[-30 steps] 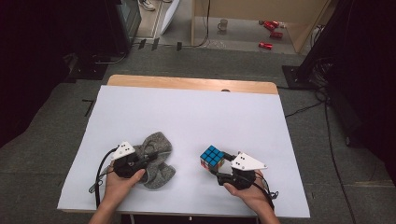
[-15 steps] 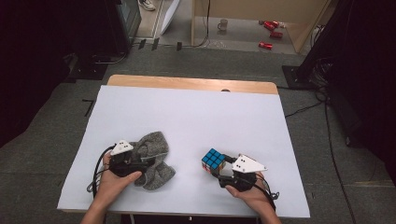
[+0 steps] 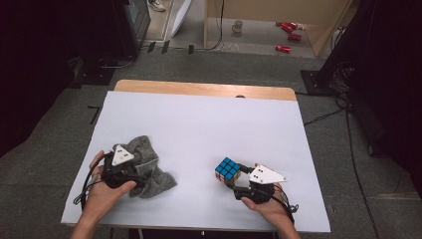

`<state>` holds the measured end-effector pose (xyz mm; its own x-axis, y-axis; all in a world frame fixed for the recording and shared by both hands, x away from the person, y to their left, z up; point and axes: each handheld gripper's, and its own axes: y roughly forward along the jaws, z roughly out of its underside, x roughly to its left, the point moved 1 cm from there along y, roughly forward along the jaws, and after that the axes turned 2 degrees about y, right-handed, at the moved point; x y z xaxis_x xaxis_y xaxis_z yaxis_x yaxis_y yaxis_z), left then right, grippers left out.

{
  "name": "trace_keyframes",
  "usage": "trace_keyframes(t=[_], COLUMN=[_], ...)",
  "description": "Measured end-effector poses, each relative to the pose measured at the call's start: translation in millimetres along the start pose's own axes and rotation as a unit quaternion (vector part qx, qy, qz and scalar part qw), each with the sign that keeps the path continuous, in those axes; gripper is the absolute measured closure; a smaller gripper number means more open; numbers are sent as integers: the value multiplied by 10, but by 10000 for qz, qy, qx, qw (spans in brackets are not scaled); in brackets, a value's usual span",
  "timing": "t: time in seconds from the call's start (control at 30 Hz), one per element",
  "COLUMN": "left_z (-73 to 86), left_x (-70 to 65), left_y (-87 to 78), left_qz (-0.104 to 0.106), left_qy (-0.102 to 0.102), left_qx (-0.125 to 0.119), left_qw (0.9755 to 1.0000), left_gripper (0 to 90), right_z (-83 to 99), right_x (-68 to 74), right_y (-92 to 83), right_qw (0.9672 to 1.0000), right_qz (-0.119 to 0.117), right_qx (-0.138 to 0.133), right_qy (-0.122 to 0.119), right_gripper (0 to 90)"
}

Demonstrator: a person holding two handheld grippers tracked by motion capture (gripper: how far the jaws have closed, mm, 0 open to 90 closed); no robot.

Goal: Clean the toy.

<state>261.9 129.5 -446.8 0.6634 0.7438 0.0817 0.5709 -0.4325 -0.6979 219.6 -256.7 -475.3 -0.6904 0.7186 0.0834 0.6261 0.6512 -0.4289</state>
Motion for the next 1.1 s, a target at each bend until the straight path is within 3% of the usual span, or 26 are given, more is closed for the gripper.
trace_keyframes(t=[0.03, 0.07, 0.1, 0.13, 0.17, 0.2, 0.3, 0.4, 0.47, 0.57, 0.7, 0.77, 0.87, 0.9, 0.93, 1.0, 1.1], left_z=[-29, -63, -75, -78, -77, -77, -36, -14, -46, -102, -178, -198, -194, -170, -159, -145, -151], left_x=[-66, -181, -262, -316, -338, -338, -237, -125, -96, -137, -311, -390, -459, -502, -512, -499, -436], left_y=[0, 3, 16, 31, 46, 46, 90, 31, -57, -132, -130, -86, -24, 43, 72, 101, 72], left_qz=[23, 13, 39, 68, 88, 88, 319, 374, 429, 670, 1091, 1416, 1502, 1601, 1642, 1714, 1849], left_qy=[200, 637, 920, 1112, 1145, 1145, 695, 317, 171, 150, 192, 252, 338, 393, 399, 327, 120], left_qx=[-7, 81, 123, 144, 146, 146, -170, -545, -855, -1163, -1575, -1571, -1514, -1430, -1394, -1386, -1542], left_qw=[9998, 9979, 9957, 9937, 9933, 9933, 9969, 9973, 9953, 9908, 9813, 9771, 9764, 9759, 9757, 9749, 9705], left_gripper=[0, 0, 0, 0, 0, 0, 0, 0, 2, 4, 142, 159, 186, 256, 257, 292, 277], right_z=[-1, -2, 0, 1, 1, 1, -4, -7, -10, -17, -22, -22, -22, -19, -18, -18, -25], right_x=[-1, 1, 2, 3, 4, 4, 4, -1, -7, -10, -2, 0, 2, 0, -2, -5, -6], right_y=[4, 6, 8, 9, 9, 9, 4, -2, -4, -4, -3, -1, 0, 2, 2, 0, -7], right_qw=[10000, 10000, 10000, 10000, 10000, 10000, 10000, 10000, 10000, 10000, 10000, 10000, 10000, 10000, 10000, 10000, 10000], right_qz=[-8, -12, -5, -5, -4, -4, -10, -10, -2, -13, -14, -17, -21, -18, -20, -21, -37], right_qx=[-8, -1, 8, 11, 13, 13, -9, -26, -33, -54, -56, -55, -56, -60, -62, -61, -78], right_qy=[-8, -6, -15, -19, -24, -24, -12, -21, 11, 41, 45, 45, 43, 42, 39, 46, 50], right_gripper=[352, 351, 352, 351, 351, 351, 351, 351, 352, 352, 351, 352, 351, 351, 351, 351, 351])
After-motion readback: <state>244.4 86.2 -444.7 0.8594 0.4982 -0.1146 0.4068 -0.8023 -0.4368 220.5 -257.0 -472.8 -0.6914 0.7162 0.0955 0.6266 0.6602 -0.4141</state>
